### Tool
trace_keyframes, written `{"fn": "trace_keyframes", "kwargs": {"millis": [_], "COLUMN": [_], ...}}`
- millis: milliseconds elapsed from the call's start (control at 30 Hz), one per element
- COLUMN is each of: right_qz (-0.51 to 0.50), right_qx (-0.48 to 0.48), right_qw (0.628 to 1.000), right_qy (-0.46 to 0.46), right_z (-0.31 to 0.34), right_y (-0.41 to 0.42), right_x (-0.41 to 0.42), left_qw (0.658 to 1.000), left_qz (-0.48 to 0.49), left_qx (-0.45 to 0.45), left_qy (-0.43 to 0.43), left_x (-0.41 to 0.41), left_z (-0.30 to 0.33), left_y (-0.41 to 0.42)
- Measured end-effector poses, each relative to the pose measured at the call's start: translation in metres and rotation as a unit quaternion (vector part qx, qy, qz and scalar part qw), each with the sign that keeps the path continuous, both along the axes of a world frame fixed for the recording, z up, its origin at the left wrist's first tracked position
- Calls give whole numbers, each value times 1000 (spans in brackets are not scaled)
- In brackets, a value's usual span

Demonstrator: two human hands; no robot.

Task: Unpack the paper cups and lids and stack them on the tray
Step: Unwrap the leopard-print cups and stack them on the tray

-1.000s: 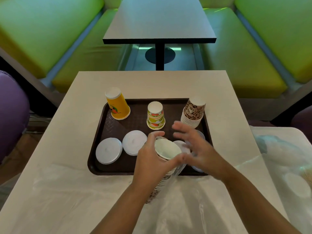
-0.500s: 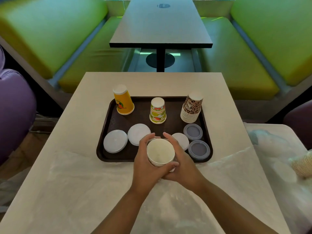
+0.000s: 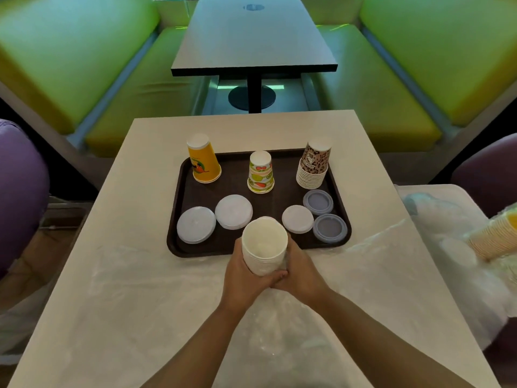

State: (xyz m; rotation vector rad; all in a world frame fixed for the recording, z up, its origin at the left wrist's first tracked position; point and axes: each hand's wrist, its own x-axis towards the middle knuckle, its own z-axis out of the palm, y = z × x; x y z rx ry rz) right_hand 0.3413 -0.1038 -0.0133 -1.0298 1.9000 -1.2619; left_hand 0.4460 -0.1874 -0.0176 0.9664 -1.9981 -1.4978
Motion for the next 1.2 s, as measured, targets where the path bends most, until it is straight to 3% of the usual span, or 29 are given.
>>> {"fn": "trace_keyframes", "kwargs": {"millis": [133, 300, 500, 600, 867, 1067, 1200], "right_qz": [-9, 50, -52, -100, -153, -139, -146], "right_qx": [36, 113, 3, -6, -68, -78, -54], "right_qw": [999, 992, 999, 995, 972, 939, 932], "right_qy": [21, 23, -11, -16, -163, -304, -326], "right_z": [-7, 4, 23, 25, 34, 44, 41], "right_y": [2, 2, 1, -3, 4, 4, -1], "right_x": [7, 3, 9, 10, -6, -18, -19], "left_qw": [999, 995, 990, 979, 979, 982, 979], "left_qz": [-22, -58, -122, -163, -187, -131, -109], "left_qx": [31, 45, 52, 24, -68, -120, -140], "left_qy": [-38, -63, -53, -121, -48, -68, -96], "left_x": [7, 10, 14, 11, -11, -29, -37], "left_z": [-17, -29, -22, -15, 35, 47, 50], "left_y": [-4, -14, -13, -17, -14, -13, -14]}}
